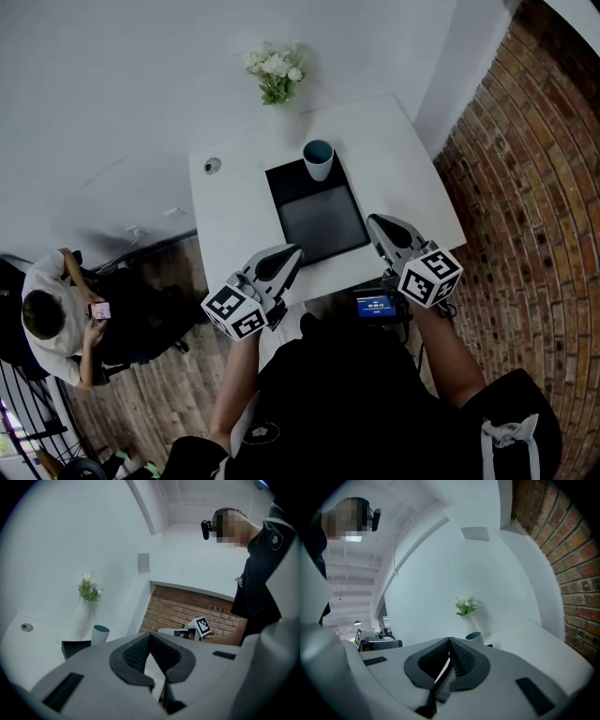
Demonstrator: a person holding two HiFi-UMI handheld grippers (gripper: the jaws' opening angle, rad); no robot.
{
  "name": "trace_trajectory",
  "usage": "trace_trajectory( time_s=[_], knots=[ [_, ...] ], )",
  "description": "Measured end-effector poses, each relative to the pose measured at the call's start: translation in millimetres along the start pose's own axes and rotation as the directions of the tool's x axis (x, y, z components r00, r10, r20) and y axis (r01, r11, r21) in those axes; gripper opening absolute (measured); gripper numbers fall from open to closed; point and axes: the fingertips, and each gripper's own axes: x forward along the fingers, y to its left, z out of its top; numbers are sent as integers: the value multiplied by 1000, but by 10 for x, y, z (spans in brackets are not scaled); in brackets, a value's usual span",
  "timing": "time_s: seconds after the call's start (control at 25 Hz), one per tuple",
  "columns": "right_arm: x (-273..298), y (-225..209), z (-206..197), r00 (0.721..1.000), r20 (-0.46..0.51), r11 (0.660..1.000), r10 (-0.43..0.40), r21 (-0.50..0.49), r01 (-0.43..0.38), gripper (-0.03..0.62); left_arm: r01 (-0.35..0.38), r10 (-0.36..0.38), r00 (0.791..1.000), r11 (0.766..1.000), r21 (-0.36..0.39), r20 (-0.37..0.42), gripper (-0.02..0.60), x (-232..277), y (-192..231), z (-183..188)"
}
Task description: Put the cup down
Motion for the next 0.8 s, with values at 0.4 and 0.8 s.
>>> trace_trajectory(
  time_s=[0.4,0.8],
  knots=[
    [27,71,-34,999,-30,999,22,-48,-23,14,14,-14,1000,1000,1,-12,8,40,-85,-53],
    [42,32,-16,1000,-27,998,9,-65,-11,14,8,-8,1000,1000,-9,-12,8,48,-60,-65]
  ],
)
